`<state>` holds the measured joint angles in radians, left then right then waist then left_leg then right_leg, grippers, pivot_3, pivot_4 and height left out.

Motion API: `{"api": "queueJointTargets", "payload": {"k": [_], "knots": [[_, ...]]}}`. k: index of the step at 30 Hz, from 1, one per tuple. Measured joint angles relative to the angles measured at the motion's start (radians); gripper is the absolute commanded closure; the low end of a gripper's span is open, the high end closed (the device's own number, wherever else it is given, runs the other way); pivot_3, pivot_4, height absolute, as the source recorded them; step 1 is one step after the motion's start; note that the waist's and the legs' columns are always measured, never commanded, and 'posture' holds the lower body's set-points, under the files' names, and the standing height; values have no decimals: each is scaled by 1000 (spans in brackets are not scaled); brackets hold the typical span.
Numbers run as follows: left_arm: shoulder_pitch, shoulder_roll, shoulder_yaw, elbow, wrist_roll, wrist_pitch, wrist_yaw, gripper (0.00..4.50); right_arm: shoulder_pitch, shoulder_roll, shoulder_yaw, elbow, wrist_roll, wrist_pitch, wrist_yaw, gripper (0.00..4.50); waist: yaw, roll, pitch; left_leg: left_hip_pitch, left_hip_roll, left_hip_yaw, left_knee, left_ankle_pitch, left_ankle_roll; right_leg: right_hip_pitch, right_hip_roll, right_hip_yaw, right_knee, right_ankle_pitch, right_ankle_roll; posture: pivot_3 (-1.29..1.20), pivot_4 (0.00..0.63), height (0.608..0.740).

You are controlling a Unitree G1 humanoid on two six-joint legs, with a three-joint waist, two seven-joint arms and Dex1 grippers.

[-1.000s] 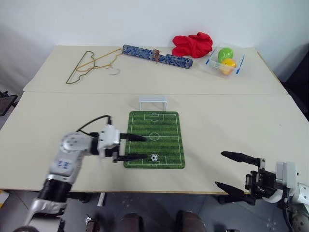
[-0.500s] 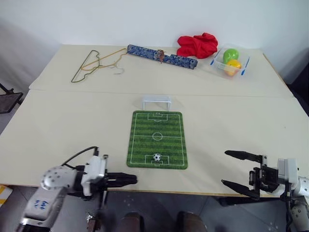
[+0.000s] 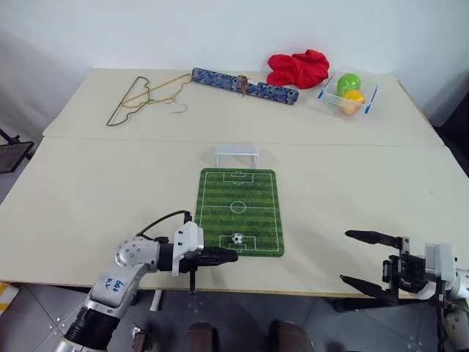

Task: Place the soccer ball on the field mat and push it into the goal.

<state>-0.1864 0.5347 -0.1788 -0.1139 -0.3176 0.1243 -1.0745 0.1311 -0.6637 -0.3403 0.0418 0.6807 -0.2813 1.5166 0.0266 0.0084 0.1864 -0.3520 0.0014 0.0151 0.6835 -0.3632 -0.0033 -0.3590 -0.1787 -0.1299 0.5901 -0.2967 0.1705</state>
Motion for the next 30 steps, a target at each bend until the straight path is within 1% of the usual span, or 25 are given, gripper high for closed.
{"api": "queueJointTargets", "payload": {"k": [3,6,10,12,14,16,19,23,26,28,30], "knots": [[-43,-37,-2,61,12,-15,12,4473,15,17,-14,-3,0,-6,-11,0,1,0,0,0,0,0,0,0,0,0,0,0,0,0,0,0,150,740],[-128,-96,-2,153,35,-35,47,4473,40,55,-21,-27,-1,-27,-36,0,2,0,0,0,-1,0,1,0,0,0,0,0,1,0,0,0,150,740],[-247,-193,38,298,79,-94,191,4473,77,122,-20,-75,-16,-50,-112,0,1,0,0,0,-1,0,1,0,0,0,0,0,1,0,0,0,150,740],[-278,-205,68,340,91,-118,243,4473,85,145,-20,-91,-23,-59,-153,0,-4,0,0,0,-1,0,0,0,0,0,0,0,1,0,0,0,150,740],[-295,-203,95,380,92,-154,258,4473,87,172,-23,-101,-33,-69,-210,0,-6,0,0,0,0,0,0,0,0,0,0,0,1,0,0,0,150,740],[-304,-186,130,415,85,-207,246,4473,79,199,-25,-102,-47,-73,-278,0,-6,0,0,0,0,0,0,1,0,-1,0,0,1,0,0,0,150,740],[-314,-146,189,443,68,-253,229,4473,69,211,-32,-102,-68,-83,-356,0,-3,0,0,0,0,0,0,1,0,-1,0,0,1,0,0,0,150,740],[-314,-54,284,445,13,-283,174,4473,22,210,-46,-120,-81,-79,-455,0,-4,0,0,0,0,0,0,1,0,-1,0,0,1,0,0,0,150,740],[-305,17,342,445,-32,-276,125,4473,2,200,-49,-119,-82,-63,-480,0,-5,0,0,0,0,0,0,1,0,-1,0,0,1,0,0,0,150,740],[-269,77,385,445,-60,-264,82,4473,-17,186,-49,-119,-82,-49,-486,0,-6,0,0,0,0,0,0,1,0,-1,0,0,1,0,0,0,150,740],[-242,100,414,445,-75,-263,62,4473,-29,173,-49,-113,-83,-40,-489,0,-6,0,0,0,0,0,0,1,0,-1,0,0,1,0,0,0,150,740]]}}
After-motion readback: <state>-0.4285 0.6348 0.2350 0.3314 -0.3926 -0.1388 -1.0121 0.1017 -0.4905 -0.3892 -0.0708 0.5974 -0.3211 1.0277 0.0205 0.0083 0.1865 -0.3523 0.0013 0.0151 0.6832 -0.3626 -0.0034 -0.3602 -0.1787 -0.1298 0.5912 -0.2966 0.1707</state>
